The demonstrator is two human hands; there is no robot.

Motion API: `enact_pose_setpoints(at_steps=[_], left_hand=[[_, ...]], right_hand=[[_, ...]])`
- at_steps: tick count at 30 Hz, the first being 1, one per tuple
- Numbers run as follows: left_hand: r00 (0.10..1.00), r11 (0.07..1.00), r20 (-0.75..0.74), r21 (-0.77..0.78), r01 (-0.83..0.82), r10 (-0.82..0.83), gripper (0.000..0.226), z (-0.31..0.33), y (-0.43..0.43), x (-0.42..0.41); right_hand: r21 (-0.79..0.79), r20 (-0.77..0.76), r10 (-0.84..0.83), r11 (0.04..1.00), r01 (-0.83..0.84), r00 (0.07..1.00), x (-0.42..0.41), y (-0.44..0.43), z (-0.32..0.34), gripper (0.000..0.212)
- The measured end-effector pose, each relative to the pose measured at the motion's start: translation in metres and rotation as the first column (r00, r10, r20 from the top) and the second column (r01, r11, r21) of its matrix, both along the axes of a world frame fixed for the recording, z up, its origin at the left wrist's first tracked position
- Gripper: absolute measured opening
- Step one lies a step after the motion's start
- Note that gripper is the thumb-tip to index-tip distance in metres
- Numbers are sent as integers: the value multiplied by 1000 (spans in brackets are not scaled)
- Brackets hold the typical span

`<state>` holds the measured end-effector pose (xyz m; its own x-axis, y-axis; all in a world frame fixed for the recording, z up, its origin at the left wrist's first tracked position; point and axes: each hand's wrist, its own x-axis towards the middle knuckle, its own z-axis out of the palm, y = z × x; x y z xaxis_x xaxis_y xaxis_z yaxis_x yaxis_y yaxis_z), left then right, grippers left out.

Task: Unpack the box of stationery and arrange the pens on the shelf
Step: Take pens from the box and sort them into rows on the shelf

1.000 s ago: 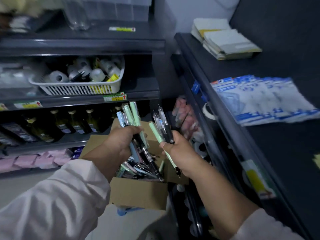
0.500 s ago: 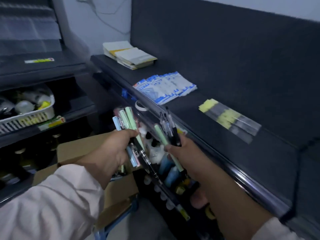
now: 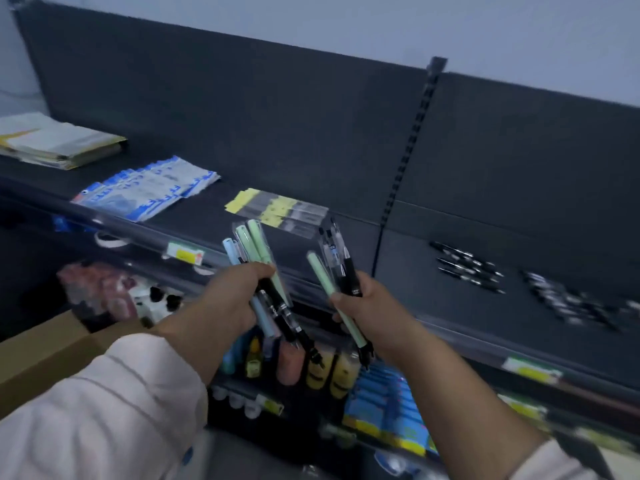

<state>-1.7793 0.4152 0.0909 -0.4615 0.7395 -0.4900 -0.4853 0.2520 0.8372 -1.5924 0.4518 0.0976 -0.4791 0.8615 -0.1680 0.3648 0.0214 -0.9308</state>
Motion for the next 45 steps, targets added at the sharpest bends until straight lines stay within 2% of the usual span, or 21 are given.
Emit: enact_pose_setpoints(at_steps=[3, 11, 15, 19, 25, 31, 36, 40, 45], left_hand=[[997, 998, 43, 16, 66, -67, 8, 7, 16, 69], [965, 966, 65, 57, 250, -254, 14, 17, 54, 254], [941, 944, 90, 79, 321, -327, 12, 20, 69, 327], [914, 916, 77, 80, 392, -398, 12, 24, 90, 378], [880, 882, 60, 55, 468, -471, 9, 20, 137, 426], [843, 845, 65, 43, 533, -534, 10, 11, 199, 452], [804, 811, 107, 41, 584, -585, 6, 12, 248, 468], [774, 779, 105, 28, 626, -625, 12, 6, 275, 478], [765, 770, 100, 10, 638, -636, 6, -3, 293, 488]], right_hand=[[19, -13, -94, 995, 94, 996, 69, 6, -1, 14], [73, 8, -292, 954, 290, 956, 257, 15, -4, 10], [79, 25, -348, 935, 345, 937, 333, 13, -4, 7], [52, -28, -443, 895, 444, 896, 388, 19, 0, 8], [-47, -98, -524, 851, 522, 846, 434, 46, -5, 11], [-124, -107, -604, 796, 593, 790, 460, 97, -4, 11], [-186, -57, -615, 780, 597, 786, 483, 139, 2, 14], [-203, -59, -646, 754, 625, 761, 502, 160, 3, 19], [-172, -31, -636, 764, 622, 771, 536, 180, 1, 21]])
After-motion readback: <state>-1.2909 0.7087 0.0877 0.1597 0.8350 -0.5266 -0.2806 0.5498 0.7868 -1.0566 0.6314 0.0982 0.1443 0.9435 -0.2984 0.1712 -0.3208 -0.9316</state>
